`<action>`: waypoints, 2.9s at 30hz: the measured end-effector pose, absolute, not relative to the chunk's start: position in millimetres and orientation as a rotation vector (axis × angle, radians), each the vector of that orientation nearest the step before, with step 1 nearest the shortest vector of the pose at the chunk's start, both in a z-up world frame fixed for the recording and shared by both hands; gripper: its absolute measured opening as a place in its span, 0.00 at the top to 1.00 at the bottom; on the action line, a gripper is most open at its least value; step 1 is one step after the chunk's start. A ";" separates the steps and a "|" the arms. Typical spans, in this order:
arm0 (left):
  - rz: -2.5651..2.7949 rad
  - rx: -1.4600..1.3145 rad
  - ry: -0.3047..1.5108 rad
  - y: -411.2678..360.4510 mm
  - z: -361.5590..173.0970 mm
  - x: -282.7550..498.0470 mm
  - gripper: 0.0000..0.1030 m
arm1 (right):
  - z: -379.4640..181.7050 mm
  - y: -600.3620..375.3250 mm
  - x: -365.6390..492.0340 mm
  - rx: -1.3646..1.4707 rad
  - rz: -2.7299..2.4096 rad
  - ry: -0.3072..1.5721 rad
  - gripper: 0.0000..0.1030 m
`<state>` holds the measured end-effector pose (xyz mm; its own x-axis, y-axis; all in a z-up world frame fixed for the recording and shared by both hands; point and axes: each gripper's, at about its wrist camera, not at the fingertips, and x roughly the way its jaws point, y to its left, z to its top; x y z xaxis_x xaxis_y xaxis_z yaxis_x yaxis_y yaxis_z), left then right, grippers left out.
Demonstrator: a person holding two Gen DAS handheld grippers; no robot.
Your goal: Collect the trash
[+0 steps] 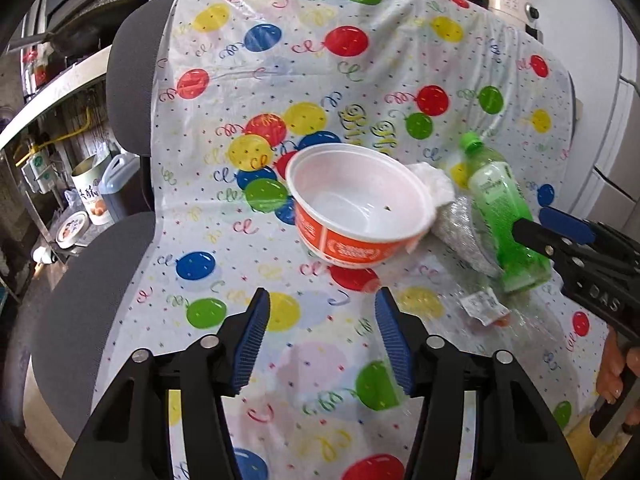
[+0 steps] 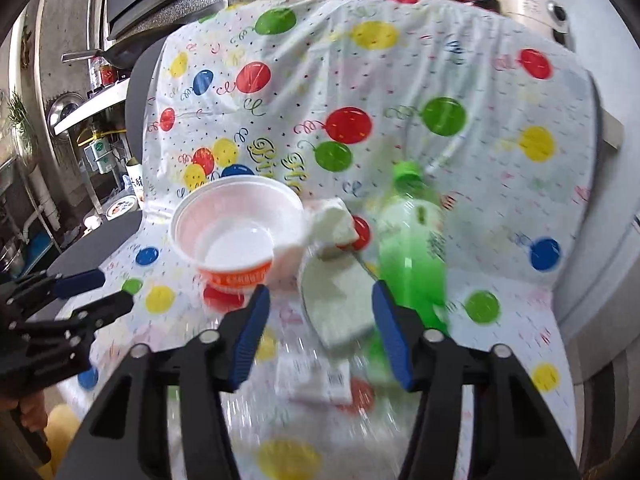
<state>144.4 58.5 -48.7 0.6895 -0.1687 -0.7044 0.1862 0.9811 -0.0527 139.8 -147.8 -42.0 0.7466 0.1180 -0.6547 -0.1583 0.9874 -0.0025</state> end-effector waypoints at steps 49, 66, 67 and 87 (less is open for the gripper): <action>-0.218 -0.003 0.798 77.7 -45.1 76.0 0.51 | -81.2 -121.4 74.0 -0.021 0.277 0.908 0.97; -0.480 0.018 0.800 -7.0 -43.4 60.2 0.37 | -10.8 -199.6 2.0 0.027 0.136 0.636 0.59; -0.501 0.017 0.801 -14.0 -42.9 59.7 0.34 | -10.9 -204.5 0.5 0.034 0.128 0.633 0.59; -0.468 0.146 0.966 -82.3 -111.3 106.9 0.43 | -38.6 -232.5 8.7 0.098 0.101 0.688 0.59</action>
